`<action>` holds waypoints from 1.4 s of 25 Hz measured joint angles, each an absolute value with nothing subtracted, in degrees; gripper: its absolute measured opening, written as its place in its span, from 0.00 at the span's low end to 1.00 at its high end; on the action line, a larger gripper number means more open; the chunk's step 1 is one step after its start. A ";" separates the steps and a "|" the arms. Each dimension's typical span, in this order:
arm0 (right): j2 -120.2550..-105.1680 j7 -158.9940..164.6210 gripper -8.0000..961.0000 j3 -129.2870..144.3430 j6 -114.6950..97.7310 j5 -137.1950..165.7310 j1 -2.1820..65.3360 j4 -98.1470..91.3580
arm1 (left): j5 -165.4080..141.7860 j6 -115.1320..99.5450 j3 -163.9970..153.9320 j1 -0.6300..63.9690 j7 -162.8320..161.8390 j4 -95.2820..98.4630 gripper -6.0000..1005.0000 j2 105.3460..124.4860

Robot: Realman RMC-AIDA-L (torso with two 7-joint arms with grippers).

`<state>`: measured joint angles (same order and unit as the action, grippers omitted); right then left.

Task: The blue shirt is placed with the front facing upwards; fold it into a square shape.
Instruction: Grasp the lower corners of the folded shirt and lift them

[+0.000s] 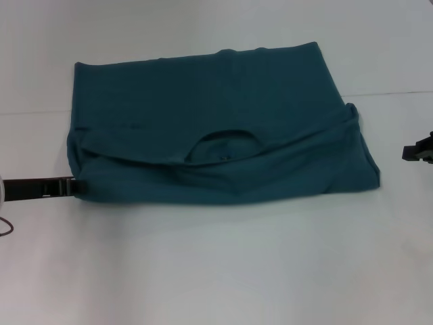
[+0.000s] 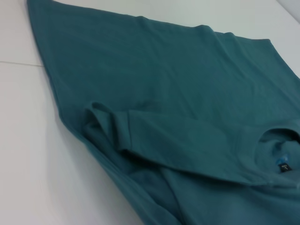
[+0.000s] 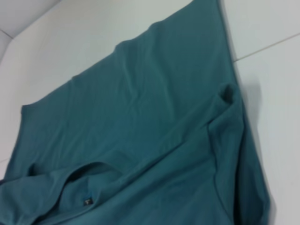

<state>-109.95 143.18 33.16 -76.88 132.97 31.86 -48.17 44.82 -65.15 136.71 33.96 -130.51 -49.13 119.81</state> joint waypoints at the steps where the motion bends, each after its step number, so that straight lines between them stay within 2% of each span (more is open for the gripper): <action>1: -109.80 143.35 0.11 33.08 -77.17 132.87 31.94 -48.09 | 44.82 -65.16 136.72 33.91 -130.51 -49.13 0.02 119.81; 6: -109.49 142.88 0.13 34.14 -76.63 133.12 33.12 -47.51 | 44.82 -65.14 136.76 33.92 -130.51 -49.13 0.02 119.79; 8: -109.91 141.16 0.14 35.93 -76.47 133.93 34.17 -47.51 | 44.81 -65.16 136.76 34.12 -130.51 -49.14 0.02 119.79; 13: -112.95 139.37 0.17 40.43 -72.98 137.68 36.89 -47.80 | 44.82 -65.13 136.76 34.41 -130.51 -49.13 0.02 119.79; 14: -114.04 139.46 0.17 41.43 -70.99 139.99 37.91 -47.54 | 44.82 -65.14 136.76 34.44 -130.51 -49.13 0.02 119.79; 18: -115.05 139.70 0.34 41.80 -69.13 142.27 38.78 -47.47 | 44.82 -65.17 136.76 34.51 -130.51 -49.06 0.02 119.79; 20: -115.09 140.17 0.42 41.81 -68.80 142.79 39.01 -47.34 | 44.82 -65.17 136.76 34.52 -130.52 -48.92 0.02 119.79; 28: -114.10 141.34 0.67 41.48 -67.66 142.93 37.67 -47.24 | 44.82 -65.21 136.36 34.46 -130.51 -48.67 0.02 119.79; 34: -113.73 141.38 0.90 41.63 -64.96 142.99 36.95 -45.38 | 44.82 -65.18 136.31 34.60 -130.51 -48.67 0.02 119.79; 35: -113.69 141.36 0.91 41.63 -64.52 142.99 37.02 -44.67 | 44.82 -65.16 136.31 34.61 -130.51 -48.67 0.02 119.79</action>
<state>-113.69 141.36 41.63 -64.52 142.99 37.02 -44.67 44.82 -65.16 136.31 34.61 -130.51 -48.67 119.79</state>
